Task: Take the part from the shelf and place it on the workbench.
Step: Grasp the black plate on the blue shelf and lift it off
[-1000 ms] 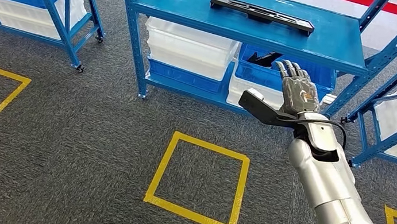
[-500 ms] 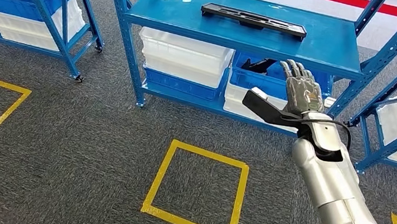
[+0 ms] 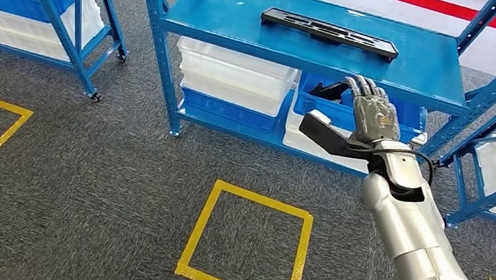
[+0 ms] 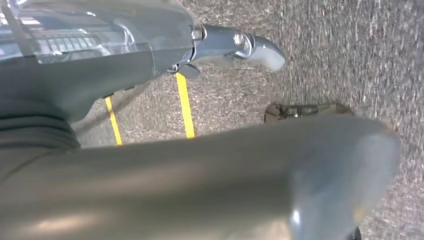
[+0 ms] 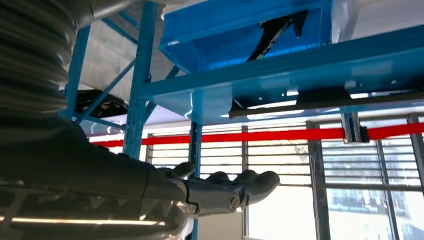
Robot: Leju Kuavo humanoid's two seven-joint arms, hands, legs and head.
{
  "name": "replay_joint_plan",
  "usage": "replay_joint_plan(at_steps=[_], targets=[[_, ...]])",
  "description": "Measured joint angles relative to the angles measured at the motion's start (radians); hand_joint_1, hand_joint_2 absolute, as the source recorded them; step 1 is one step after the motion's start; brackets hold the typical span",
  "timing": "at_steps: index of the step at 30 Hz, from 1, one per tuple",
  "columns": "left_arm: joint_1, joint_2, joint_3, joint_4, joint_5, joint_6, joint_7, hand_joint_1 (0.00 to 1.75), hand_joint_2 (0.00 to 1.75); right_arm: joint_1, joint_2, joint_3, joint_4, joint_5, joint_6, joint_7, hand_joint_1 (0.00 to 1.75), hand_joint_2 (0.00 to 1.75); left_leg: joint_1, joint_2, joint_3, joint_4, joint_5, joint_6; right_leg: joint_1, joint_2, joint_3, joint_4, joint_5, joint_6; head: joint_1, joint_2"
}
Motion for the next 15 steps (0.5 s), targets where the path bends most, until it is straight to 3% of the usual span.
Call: replay_joint_plan(at_steps=[2,3,4,6,8,10,12,13,15], targets=[[0.0,0.0,0.0,0.0,0.0,0.0,0.0,0.0,0.0,0.006,0.0,0.0,0.001,0.0,0.0,0.0,0.0,1.75,0.0,-0.002,0.009,0.0,-0.011,0.002,0.0,0.0,-0.079,0.103,-0.036,0.001,0.003,0.0],[0.001,0.0,0.0,0.0,0.0,-0.001,0.0,0.0,0.0,0.01,-0.001,0.0,0.002,0.0,0.0,0.0,0.0,1.75,0.0,-0.003,0.018,0.0,-0.018,0.001,0.0,0.0,-0.098,0.111,-0.03,0.001,0.004,0.0],[0.002,0.0,0.0,0.0,0.0,-0.001,0.0,0.0,0.0,0.012,-0.002,0.0,0.002,0.0,0.0,0.0,0.0,1.75,0.0,-0.004,0.029,0.0,-0.026,0.0,0.0,0.0,-0.099,0.084,-0.003,0.0,0.005,0.0],[0.002,0.0,0.0,0.0,0.0,-0.001,0.0,0.0,0.0,0.011,-0.004,0.0,0.003,0.0,0.0,0.0,0.0,1.75,0.0,-0.006,0.054,-0.001,-0.043,-0.006,0.002,0.0,-0.063,-0.046,0.092,-0.006,0.009,0.0],[0.0,-0.001,0.0,0.0,-0.001,-0.001,-0.001,0.0,0.0,0.005,-0.005,0.001,0.003,0.004,0.001,0.002,0.0,1.75,-0.002,-0.006,0.069,-0.004,-0.057,-0.016,0.009,-0.001,-0.028,-0.147,0.135,-0.012,0.012,0.0],[-0.003,-0.001,0.0,0.0,-0.004,-0.002,0.0,0.0,0.0,0.001,-0.005,0.002,0.003,0.012,0.001,0.008,0.0,1.75,-0.005,-0.005,0.078,-0.007,-0.061,-0.028,0.012,-0.002,-0.015,-0.169,0.127,-0.02,0.011,0.0],[-0.004,-0.001,-0.001,0.0,-0.006,-0.003,0.002,0.0,0.0,-0.005,-0.005,0.002,0.003,0.019,0.001,0.014,0.0,1.75,-0.005,-0.002,0.082,0.007,-0.068,-0.037,0.006,-0.001,-0.001,-0.172,0.126,-0.032,0.009,0.0],[-0.005,-0.001,-0.001,0.0,-0.007,-0.004,0.002,0.0,0.0,-0.01,-0.004,0.002,0.003,0.023,0.001,0.017,0.0,1.75,-0.005,-0.001,0.072,0.035,-0.077,-0.04,0.003,-0.001,0.008,-0.173,0.122,-0.04,0.007,0.0],[-0.007,-0.001,-0.001,0.0,-0.008,-0.006,0.003,0.0,0.0,-0.018,-0.002,0.002,0.004,0.028,0.002,0.02,0.0,1.75,-0.005,0.0,0.013,0.148,-0.117,-0.041,0.004,0.0,0.023,-0.174,0.112,-0.054,-0.001,0.0]])
